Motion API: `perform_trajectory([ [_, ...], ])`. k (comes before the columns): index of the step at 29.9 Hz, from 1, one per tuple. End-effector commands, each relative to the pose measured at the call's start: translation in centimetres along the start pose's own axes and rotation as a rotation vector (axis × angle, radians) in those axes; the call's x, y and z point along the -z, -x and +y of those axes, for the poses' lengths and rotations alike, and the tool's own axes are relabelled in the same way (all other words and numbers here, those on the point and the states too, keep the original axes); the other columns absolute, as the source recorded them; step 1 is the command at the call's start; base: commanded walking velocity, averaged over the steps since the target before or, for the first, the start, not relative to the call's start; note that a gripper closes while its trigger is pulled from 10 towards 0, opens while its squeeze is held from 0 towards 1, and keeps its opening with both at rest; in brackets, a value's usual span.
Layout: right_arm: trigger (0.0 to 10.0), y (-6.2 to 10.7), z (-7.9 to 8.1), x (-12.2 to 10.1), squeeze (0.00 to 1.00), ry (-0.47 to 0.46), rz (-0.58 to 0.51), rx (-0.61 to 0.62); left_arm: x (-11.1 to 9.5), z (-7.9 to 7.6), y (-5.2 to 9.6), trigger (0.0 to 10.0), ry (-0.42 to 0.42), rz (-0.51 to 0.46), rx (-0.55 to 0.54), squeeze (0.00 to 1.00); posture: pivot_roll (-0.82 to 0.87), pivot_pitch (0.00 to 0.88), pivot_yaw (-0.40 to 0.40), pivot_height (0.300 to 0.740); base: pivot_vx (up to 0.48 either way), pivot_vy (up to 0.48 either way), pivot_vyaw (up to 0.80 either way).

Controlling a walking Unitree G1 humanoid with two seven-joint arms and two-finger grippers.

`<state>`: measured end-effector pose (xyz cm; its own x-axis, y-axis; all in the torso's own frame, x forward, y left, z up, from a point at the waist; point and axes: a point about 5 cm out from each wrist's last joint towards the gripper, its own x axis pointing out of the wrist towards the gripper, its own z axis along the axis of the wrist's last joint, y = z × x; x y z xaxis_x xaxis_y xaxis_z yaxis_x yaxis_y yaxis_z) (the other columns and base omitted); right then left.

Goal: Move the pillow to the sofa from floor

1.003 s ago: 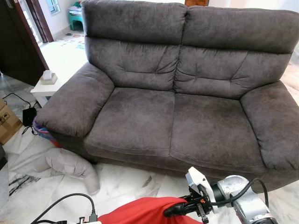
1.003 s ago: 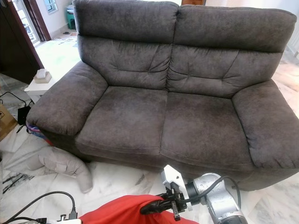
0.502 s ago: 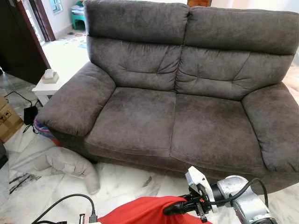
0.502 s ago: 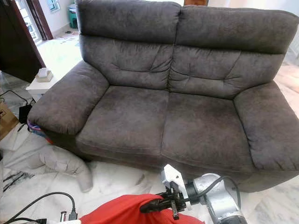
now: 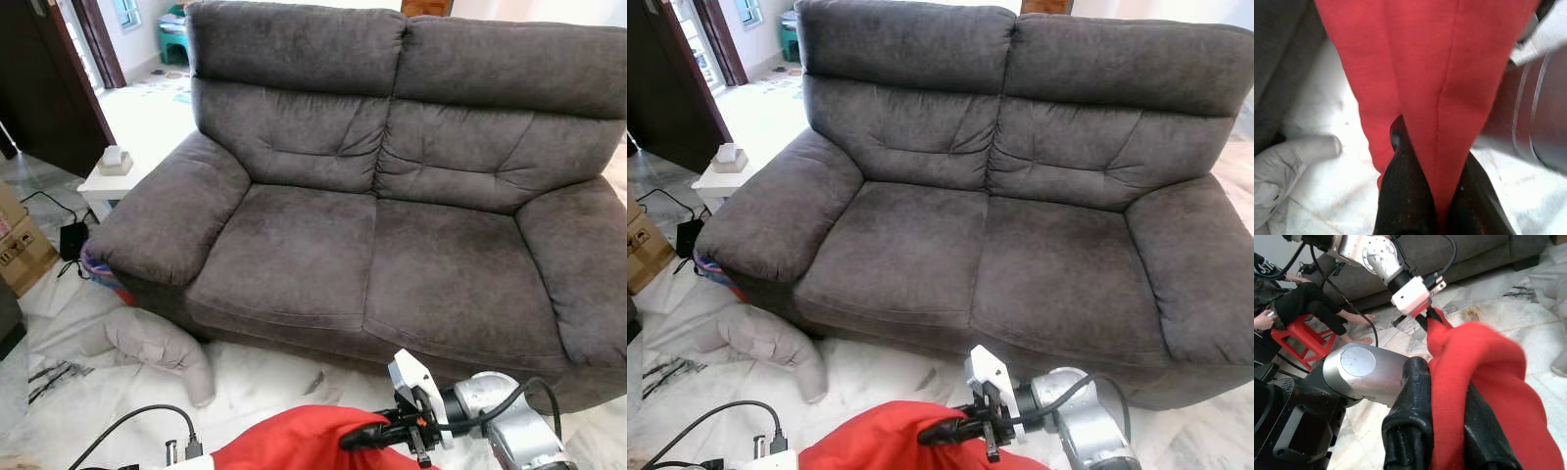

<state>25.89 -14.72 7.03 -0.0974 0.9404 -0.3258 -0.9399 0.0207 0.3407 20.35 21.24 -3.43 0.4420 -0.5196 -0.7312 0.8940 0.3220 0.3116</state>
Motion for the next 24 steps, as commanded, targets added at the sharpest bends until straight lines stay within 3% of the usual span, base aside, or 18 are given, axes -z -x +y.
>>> perform_trajectory([
  [1, 10.0, 0.1, -0.2, -1.5, 0.00, 0.073, -0.082, 0.026, -1.1, 1.2, -0.2, 0.0, 0.010, -0.060, -0.037, 0.00, 0.11, 0.090, 0.001, 0.740, 0.000, 0.000, 0.00],
  [4, 10.0, 0.3, -1.3, -2.0, 0.00, 0.091, -0.146, 0.193, -2.1, 3.3, -0.2, 0.0, 0.064, -0.105, -0.189, 0.00, 0.10, 0.091, 0.000, 0.740, 0.000, 0.000, 0.00],
  [5, 10.0, 0.4, -2.2, -2.0, 0.00, 0.095, -0.178, 0.323, -3.2, 5.5, 0.1, 0.0, 0.133, -0.162, -0.364, 0.00, 0.10, 0.092, 0.000, 0.740, 0.000, 0.000, 0.00],
  [6, 10.0, 0.5, -3.2, -1.5, 0.00, 0.079, -0.180, 0.500, -4.0, 7.2, 0.4, 8.5, 0.219, -0.219, -0.495, 0.00, 0.10, 0.094, -0.001, 0.740, 0.000, 0.000, 0.00],
  [7, 10.0, 0.6, -3.7, -1.2, 0.00, 0.056, -0.180, 0.572, -4.2, 7.7, 0.5, 10.0, 0.252, -0.240, -0.534, 0.00, 0.10, 0.093, -0.003, 0.740, 0.000, 0.000, 0.00],
  [9, 10.0, 1.0, -4.8, -0.3, 0.00, -0.024, -0.220, 0.805, -4.9, 9.4, 1.1, 10.0, 0.431, -0.322, -0.703, 0.00, 0.10, 0.092, -0.006, 0.740, 0.000, 0.000, 0.00],
  [11, 10.0, 1.0, -4.8, -0.3, 0.00, -0.024, -0.220, 0.805, -4.9, 9.4, 1.1, 10.0, 0.431, -0.322, -0.703, 0.00, 0.10, 0.092, -0.006, 0.740, 0.000, 0.000, 0.00],
  [12, 10.0, 1.3, -5.0, -0.2, 0.00, -0.038, -0.238, 0.871, -5.0, 9.7, 1.2, 10.0, 0.479, -0.346, -0.739, 0.00, 0.10, 0.093, -0.007, 0.740, 0.000, 0.000, 0.00],
  [15, 10.0, 1.5, -5.1, 0.3, 0.00, -0.233, -0.503, 1.050, -7.4, 11.1, 1.5, 10.0, 0.577, -0.488, -0.903, 0.00, 0.10, 0.099, -0.007, 0.740, 0.000, 0.000, 0.00],
  [17, 10.0, 1.5, -5.1, 0.3, 0.00, -0.233, -0.503, 1.050, -7.4, 11.1, 1.5, 10.0, 0.577, -0.488, -0.903, 0.00, 0.10, 0.099, -0.007, 0.740, 0.000, 0.000, 0.00],
  [18, 10.0, 1.4, -5.0, 0.2, 0.00, -0.239, -0.529, 1.092, -8.7, 11.5, 1.5, 10.0, 0.610, -0.549, -0.941, 0.00, 0.10, 0.099, -0.009, 0.740, 0.000, 0.000, 0.00],
  [19, 10.0, 1.4, -5.0, 0.2, 0.00, -0.239, -0.529, 1.092, -8.7, 11.5, 1.5, 10.0, 0.610, -0.549, -0.941, 0.00, 0.10, 0.099, -0.009, 0.740, 0.000, 0.000, 0.00],
  [22, 10.0, 1.8, -5.1, -0.1, 0.00, -0.220, -0.573, 1.179, -9.9, 11.4, 1.3, 10.0, 0.500, -0.534, -0.937, 0.00, 0.10, 0.089, -0.011, 0.740, 0.084, 0.000, 0.00],
  [24, 10.0, 2.4, -5.1, -0.1, 0.00, -0.207, -0.590, 1.244, -9.7, 11.2, 1.3, 10.0, 0.548, -0.537, -0.967, 0.00, 0.09, 0.083, -0.009, 0.740, 0.298, 0.000, 0.00],
])
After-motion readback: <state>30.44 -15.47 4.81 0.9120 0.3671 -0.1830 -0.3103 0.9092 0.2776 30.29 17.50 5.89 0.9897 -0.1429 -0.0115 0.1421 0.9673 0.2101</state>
